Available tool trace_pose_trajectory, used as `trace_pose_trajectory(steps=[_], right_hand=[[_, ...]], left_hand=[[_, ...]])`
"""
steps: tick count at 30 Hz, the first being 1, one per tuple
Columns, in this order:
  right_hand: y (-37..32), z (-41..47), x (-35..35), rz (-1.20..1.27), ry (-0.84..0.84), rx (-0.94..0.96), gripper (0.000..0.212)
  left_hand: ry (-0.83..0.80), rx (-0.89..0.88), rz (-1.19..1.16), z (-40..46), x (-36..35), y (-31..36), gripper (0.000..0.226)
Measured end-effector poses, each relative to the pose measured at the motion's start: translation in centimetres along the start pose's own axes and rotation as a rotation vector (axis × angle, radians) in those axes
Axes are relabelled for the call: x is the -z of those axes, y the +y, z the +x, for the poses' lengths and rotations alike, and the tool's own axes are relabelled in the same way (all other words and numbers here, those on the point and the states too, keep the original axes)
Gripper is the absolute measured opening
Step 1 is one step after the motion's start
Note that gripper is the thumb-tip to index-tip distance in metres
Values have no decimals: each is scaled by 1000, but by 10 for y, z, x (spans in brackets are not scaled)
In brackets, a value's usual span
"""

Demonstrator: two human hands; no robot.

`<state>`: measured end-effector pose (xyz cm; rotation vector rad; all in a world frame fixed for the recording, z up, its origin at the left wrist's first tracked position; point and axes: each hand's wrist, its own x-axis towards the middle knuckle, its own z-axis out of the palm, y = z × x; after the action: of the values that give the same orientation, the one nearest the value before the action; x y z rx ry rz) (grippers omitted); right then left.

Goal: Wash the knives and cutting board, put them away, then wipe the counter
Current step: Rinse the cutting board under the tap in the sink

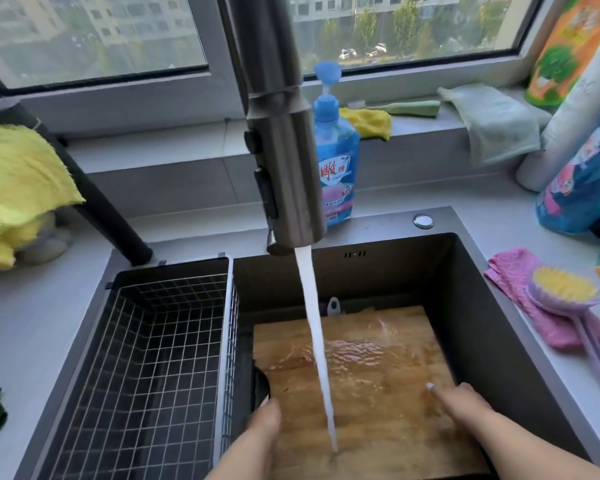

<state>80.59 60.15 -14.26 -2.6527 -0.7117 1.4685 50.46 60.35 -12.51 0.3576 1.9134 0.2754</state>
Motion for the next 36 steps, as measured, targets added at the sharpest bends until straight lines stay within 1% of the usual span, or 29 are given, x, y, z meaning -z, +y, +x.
trace_pose_trajectory(steps=[3,5,6,8,9,11,12,15,17,18,20,23,24,25,26,27,29,30,31,33,34,36], right_hand=[[0,2,0,213,-51,-21,75],[1,5,0,271,-68,-44,70],[2,7,-1,322,-83,-49,65],[1,-1,2,391,-135,-45,44],[1,-1,4,385,-139,-35,37],[0,-4,9,394,-105,-21,25],[-2,-4,11,426,-75,6,24],[-8,-14,20,478,-55,32,40],[-4,-7,26,489,-83,25,45],[-11,-22,32,490,-82,30,45],[-17,-33,42,492,-99,58,50],[-26,-53,60,422,-101,102,69],[-27,-54,65,393,-92,116,70],[-27,-58,69,377,-76,129,67],[-25,-58,73,376,-61,158,63],[-21,-57,79,369,-54,179,64],[-18,-71,86,354,-66,187,77],[-18,-78,89,348,-70,185,80],[-20,-89,92,347,-68,192,74],[-18,-102,99,401,-40,258,54],[-16,-106,104,420,-14,270,55],[-14,-117,109,445,60,276,71]], left_hand=[[14,16,-59,-3,-1,3,44],[4,7,-119,-10,0,6,40],[18,14,-138,-12,3,7,36],[7,42,-187,-11,5,8,41],[-5,38,-208,-7,5,8,45],[-17,36,-178,15,3,4,52],[-34,39,-171,6,5,9,54],[-139,36,-144,-31,15,25,48],[-189,23,-88,-37,23,27,49],[-205,18,-55,-40,27,29,50],[-196,28,-9,-42,36,30,54],[-209,63,6,-53,50,37,59],[-216,70,4,-58,54,40,60],[-217,76,2,-61,58,41,61],[-239,68,0,-66,62,42,60],[-247,43,15,-71,66,44,59],[-255,21,42,-75,73,44,58],[-279,33,36,-80,77,46,57],[-282,25,29,-87,81,49,52],[-300,-15,-5,-96,88,52,46],[-287,-30,-11,-100,91,53,45],[-297,-75,-40,-110,93,53,39]])
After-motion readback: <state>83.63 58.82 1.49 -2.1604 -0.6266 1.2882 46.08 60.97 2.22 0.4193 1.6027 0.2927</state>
